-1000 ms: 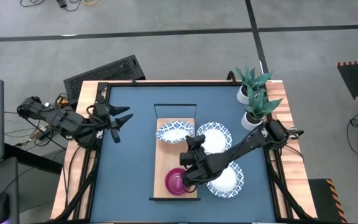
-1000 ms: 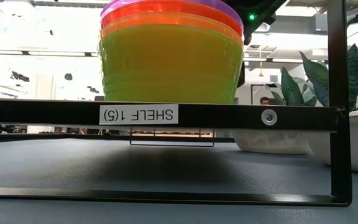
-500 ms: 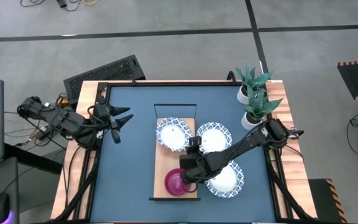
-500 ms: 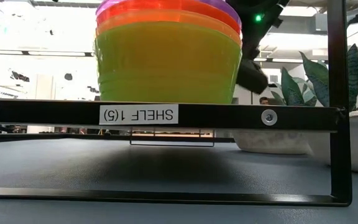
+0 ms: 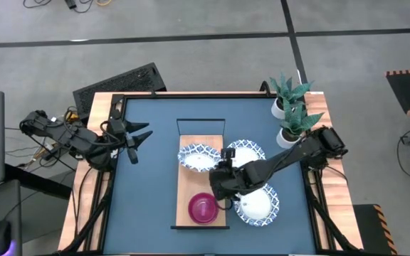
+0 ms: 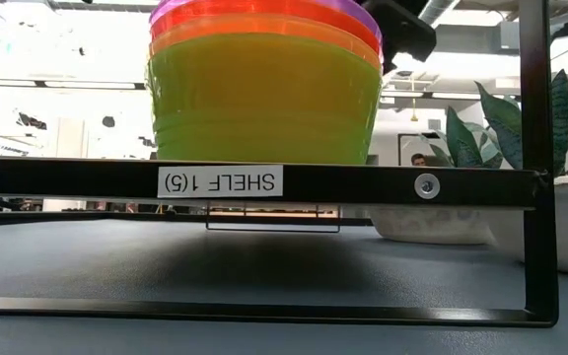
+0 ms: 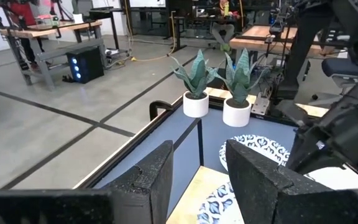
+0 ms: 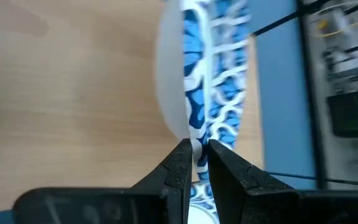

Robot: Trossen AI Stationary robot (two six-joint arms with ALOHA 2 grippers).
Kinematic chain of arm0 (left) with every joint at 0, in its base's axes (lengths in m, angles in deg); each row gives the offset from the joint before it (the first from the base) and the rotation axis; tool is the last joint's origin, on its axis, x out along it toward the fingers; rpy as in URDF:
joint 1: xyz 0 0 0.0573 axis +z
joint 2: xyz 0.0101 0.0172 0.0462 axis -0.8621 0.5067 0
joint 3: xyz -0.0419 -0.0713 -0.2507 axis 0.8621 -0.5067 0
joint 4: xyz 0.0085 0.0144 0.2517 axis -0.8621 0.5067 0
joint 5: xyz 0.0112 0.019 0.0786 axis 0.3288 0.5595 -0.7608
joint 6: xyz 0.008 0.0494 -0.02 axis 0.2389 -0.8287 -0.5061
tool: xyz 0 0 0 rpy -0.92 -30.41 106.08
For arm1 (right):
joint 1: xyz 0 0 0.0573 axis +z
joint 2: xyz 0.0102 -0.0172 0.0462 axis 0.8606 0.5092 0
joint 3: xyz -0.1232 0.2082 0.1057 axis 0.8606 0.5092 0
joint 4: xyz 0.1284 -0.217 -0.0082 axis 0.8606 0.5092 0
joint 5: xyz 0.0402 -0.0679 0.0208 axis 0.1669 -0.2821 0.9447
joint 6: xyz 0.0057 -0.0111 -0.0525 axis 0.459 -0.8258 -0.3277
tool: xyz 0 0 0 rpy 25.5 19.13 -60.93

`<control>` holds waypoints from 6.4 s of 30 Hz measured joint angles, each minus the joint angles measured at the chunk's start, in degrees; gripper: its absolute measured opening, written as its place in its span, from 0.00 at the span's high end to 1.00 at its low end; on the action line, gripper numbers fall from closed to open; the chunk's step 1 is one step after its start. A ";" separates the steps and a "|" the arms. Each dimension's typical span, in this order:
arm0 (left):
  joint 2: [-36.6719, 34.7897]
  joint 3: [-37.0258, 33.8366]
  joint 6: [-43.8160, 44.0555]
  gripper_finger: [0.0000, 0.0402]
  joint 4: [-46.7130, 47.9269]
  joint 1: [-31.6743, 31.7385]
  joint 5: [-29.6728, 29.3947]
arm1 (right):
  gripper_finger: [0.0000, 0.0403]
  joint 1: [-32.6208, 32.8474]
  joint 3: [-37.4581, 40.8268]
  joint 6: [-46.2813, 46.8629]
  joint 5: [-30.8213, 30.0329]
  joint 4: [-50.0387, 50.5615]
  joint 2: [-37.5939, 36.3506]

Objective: Place and stack bowls onto a shelf
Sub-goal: Put the left white bowl on the shelf, then stack the top white bowl on top of the white bowl on the shelf

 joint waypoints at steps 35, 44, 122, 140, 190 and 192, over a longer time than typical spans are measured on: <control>0.00 0.00 3.86 0.66 2.46 0.00 0.21 | 0.48 -3.55 0.05 8.11 13.47 16.20 -7.93; 0.60 -1.27 9.29 0.66 5.18 0.00 3.52 | 0.48 -1.68 0.04 -5.56 17.51 -2.92 -11.53; 20.41 -5.27 32.51 0.95 1.04 11.10 33.60 | 0.48 -0.88 9.27 28.62 24.77 10.22 -12.47; 8.96 -5.25 28.17 0.60 2.14 11.10 34.17 | 0.38 -2.64 20.45 31.38 23.23 -0.32 -12.47; 8.99 -5.23 29.83 0.60 6.22 11.10 29.62 | 0.94 -5.09 18.23 26.26 19.84 6.63 -7.54; 8.98 -5.22 29.83 0.60 6.37 11.10 29.60 | 0.94 -4.67 15.65 26.33 17.26 9.99 -8.15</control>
